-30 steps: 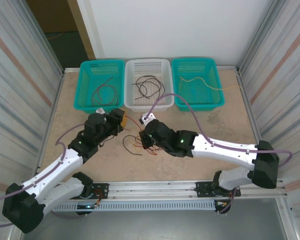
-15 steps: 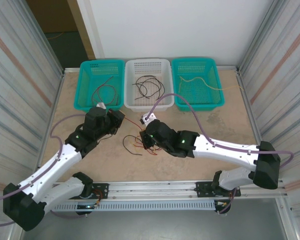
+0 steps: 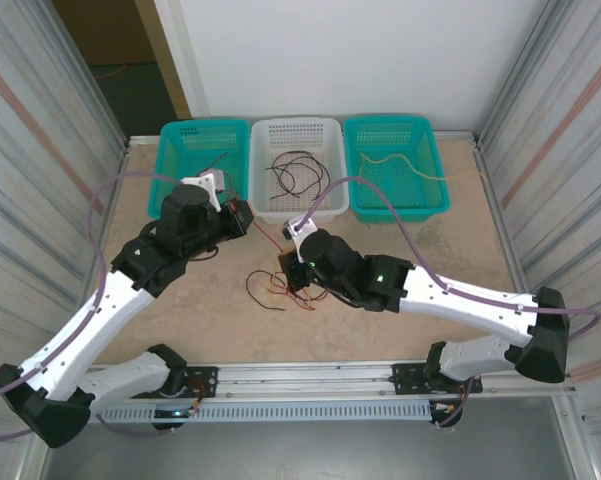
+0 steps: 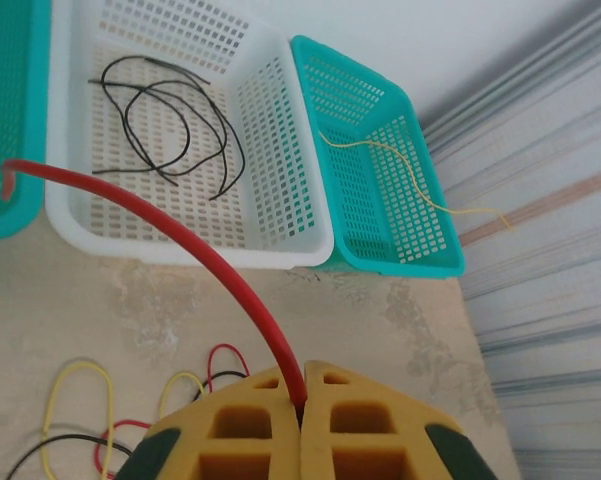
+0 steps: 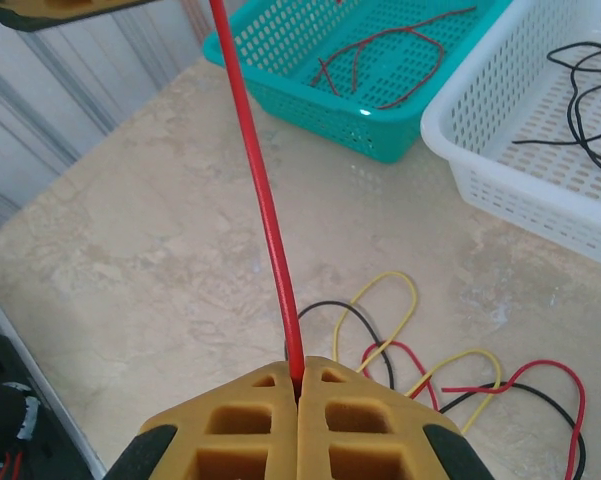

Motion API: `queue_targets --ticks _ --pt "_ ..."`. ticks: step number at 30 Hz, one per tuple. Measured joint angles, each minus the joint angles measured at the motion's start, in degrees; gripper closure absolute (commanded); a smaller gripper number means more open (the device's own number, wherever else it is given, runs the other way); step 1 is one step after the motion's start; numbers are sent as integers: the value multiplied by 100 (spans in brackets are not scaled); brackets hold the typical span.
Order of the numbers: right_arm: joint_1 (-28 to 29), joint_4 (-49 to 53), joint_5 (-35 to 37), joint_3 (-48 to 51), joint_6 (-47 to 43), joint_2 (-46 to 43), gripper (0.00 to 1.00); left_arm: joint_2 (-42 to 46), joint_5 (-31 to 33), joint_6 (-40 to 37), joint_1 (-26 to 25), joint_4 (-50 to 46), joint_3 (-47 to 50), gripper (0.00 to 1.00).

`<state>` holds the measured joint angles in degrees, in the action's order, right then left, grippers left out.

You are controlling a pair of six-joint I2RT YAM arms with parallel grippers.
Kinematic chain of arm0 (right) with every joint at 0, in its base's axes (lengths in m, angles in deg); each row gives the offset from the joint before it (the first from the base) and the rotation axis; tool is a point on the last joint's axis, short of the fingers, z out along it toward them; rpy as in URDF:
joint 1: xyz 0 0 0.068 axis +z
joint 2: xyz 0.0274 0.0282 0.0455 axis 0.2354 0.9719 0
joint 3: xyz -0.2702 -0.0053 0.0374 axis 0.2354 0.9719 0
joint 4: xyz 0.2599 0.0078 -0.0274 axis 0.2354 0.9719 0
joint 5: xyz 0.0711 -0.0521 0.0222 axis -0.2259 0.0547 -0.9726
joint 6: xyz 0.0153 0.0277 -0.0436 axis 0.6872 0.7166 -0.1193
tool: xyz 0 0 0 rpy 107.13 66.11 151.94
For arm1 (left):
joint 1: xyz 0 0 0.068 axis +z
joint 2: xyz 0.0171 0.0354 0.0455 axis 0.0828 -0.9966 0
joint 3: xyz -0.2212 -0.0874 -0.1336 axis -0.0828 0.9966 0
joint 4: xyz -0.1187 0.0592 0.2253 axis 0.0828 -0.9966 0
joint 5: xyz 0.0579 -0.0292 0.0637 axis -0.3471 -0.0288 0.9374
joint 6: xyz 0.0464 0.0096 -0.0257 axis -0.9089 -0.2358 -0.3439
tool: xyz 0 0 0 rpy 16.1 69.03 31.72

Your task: Untangle the cables

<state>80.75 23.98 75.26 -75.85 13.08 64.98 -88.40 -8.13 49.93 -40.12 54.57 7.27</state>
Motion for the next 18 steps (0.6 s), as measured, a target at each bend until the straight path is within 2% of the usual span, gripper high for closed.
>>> queue_targets --ticks 2,5,7,11,18 --pt "0 -28 9 -39 -7 0 81 -55 -24 -225 2 -177 -236 100" --pt "0 90 22 -48 -20 -4 58 -131 13 -535 140 -251 -621 100" --pt "-2 179 46 -48 -31 -7 49 -162 39 -730 258 -315 -896 100" --pt "-55 249 74 13 -52 -76 44 -232 74 -1150 481 -448 -1471 100" --pt "-428 280 81 181 48 -466 43 -922 308 -2120 1180 -651 -2706 100"
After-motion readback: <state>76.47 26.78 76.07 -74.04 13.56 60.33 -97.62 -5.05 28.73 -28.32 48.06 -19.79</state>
